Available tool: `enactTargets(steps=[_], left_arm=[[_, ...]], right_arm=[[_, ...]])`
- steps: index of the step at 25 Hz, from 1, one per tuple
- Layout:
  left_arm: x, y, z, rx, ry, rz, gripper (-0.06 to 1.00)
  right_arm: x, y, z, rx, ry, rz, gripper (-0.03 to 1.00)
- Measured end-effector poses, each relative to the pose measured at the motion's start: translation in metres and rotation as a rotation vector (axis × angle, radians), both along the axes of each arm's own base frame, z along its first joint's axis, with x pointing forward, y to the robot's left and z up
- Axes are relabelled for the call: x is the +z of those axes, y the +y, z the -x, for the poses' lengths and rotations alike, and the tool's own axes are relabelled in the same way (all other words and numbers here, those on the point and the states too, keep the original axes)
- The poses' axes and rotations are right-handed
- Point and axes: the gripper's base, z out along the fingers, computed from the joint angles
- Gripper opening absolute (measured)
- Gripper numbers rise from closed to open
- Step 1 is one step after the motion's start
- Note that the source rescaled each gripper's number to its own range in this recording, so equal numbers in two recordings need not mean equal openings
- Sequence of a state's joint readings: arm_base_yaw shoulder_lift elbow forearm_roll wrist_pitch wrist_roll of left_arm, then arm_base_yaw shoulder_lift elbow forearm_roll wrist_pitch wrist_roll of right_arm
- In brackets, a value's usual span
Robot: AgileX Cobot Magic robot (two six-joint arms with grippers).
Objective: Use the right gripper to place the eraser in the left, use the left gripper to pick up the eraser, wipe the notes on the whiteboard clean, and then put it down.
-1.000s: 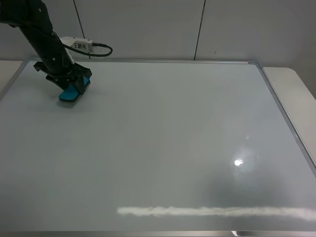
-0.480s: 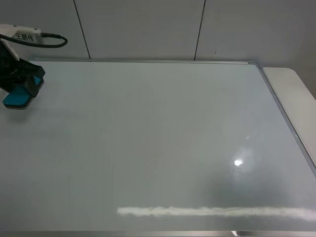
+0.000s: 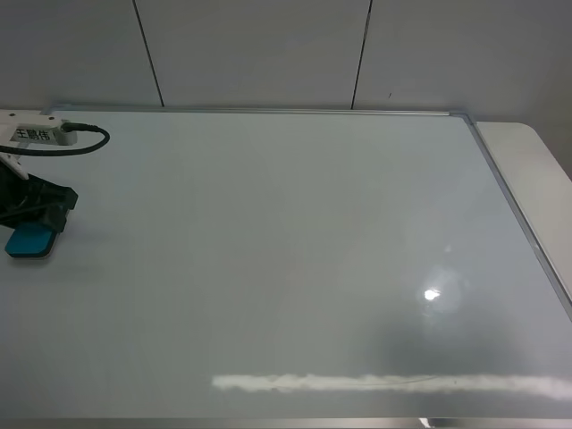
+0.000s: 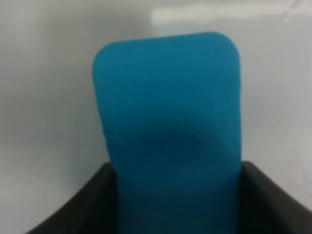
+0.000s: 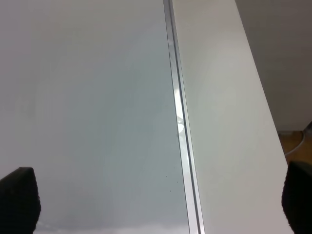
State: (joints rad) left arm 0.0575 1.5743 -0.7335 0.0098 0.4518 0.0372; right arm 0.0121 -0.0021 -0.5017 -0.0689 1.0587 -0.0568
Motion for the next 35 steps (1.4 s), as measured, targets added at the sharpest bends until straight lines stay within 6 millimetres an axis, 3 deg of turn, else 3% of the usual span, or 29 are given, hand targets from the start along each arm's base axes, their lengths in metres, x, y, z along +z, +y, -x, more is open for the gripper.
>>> enactTargets(steps=[9, 22, 23, 26, 28, 30, 35], left_arm=[[-0.034, -0.001, -0.002, -0.006, 0.089, 0.021, 0.01], [-0.035, -0.006, -0.003, 0.029, 0.081, 0.084, 0.01], [-0.035, -0.006, -0.003, 0.028, 0.085, 0.084, 0.07], [-0.035, -0.006, -0.002, 0.024, 0.097, 0.086, 0.60], [-0.032, -0.006, -0.004, 0.022, 0.109, 0.089, 0.81], [-0.029, -0.006, -0.007, 0.020, 0.111, 0.092, 0.90], [-0.028, -0.007, -0.007, 0.017, 0.121, 0.094, 0.94]], right_arm=[[0.000, 0.000, 0.000, 0.000, 0.000, 0.000, 1.00], [0.000, 0.000, 0.000, 0.000, 0.000, 0.000, 1.00], [0.000, 0.000, 0.000, 0.000, 0.000, 0.000, 1.00], [0.000, 0.000, 0.000, 0.000, 0.000, 0.000, 1.00], [0.000, 0.000, 0.000, 0.000, 0.000, 0.000, 1.00], [0.000, 0.000, 0.000, 0.000, 0.000, 0.000, 1.00], [0.000, 0.000, 0.000, 0.000, 0.000, 0.000, 1.00]])
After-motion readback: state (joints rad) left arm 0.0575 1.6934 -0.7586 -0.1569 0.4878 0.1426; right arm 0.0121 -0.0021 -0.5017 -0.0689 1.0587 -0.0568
